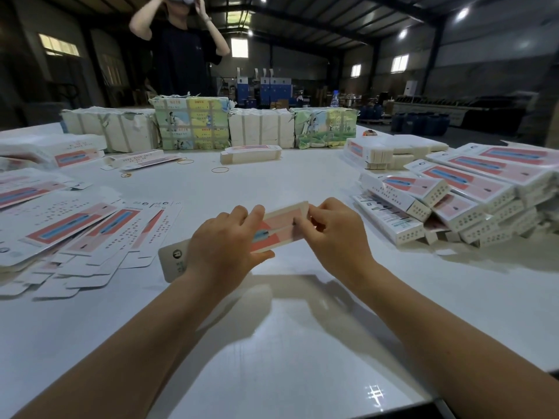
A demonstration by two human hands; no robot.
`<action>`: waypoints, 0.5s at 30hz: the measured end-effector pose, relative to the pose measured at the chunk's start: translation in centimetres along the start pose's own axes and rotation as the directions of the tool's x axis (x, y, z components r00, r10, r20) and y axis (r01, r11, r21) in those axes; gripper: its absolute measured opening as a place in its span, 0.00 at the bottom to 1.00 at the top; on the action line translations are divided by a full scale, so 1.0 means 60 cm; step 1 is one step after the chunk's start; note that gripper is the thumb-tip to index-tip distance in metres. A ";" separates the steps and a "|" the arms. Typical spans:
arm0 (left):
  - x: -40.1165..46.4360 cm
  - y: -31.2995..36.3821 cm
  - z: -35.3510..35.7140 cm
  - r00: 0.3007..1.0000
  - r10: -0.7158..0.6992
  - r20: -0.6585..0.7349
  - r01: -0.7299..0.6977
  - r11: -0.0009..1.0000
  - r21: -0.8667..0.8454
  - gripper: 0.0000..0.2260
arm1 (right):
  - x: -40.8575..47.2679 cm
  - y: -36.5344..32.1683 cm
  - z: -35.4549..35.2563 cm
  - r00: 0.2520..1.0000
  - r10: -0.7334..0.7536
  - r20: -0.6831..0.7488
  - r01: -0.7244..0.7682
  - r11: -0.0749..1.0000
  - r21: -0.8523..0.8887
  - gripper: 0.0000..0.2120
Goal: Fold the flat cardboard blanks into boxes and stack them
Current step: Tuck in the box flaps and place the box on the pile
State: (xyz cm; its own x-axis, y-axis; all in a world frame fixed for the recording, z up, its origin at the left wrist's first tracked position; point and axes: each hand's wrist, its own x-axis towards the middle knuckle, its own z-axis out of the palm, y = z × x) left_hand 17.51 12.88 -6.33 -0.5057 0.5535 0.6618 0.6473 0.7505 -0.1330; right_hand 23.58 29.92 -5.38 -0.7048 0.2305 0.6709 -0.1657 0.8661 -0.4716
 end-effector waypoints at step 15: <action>0.002 -0.009 0.013 0.993 -0.095 0.073 0.101 0.992 -0.079 0.31 | 0.005 0.004 0.008 0.992 0.120 0.048 -0.128 0.968 0.218 0.10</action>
State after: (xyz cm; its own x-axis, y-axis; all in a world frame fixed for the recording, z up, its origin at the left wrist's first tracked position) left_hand 16.66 12.85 -6.74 -0.6052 0.5047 0.6156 0.6363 0.7714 -0.0068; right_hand 23.02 29.97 -5.55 -0.7518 0.3112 0.5813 -0.2207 0.7120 -0.6666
